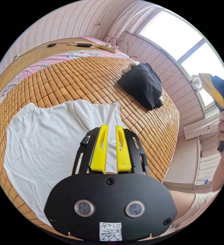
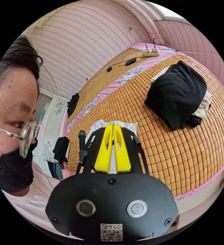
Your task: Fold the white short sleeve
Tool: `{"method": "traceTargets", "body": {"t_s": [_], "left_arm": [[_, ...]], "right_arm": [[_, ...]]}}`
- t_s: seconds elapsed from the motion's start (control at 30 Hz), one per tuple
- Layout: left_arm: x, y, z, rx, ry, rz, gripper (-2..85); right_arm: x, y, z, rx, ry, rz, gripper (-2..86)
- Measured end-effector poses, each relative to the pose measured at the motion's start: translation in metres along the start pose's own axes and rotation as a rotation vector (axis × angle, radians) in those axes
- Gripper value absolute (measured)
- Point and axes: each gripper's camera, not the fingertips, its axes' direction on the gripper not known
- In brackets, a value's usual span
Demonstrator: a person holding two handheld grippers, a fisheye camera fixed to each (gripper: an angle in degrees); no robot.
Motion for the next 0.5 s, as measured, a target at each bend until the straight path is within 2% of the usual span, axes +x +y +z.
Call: {"method": "traceTargets", "body": {"t_s": [0.17,0.4,0.5], "left_arm": [[0.002,-0.045,0.027,-0.02,-0.017,0.078,6.6],[0.019,-0.086,0.077,-0.128,-0.012,0.222,7.1],[0.021,-0.085,0.087,-0.14,-0.036,0.251,5.8]], "right_arm": [[0.039,0.021,0.083,-0.191,0.307,-0.038,-0.5],[0.044,0.051,0.163,-0.374,0.299,-0.166,0.5],[0.039,0.053,0.174,-0.372,0.326,-0.194,6.2]]}}
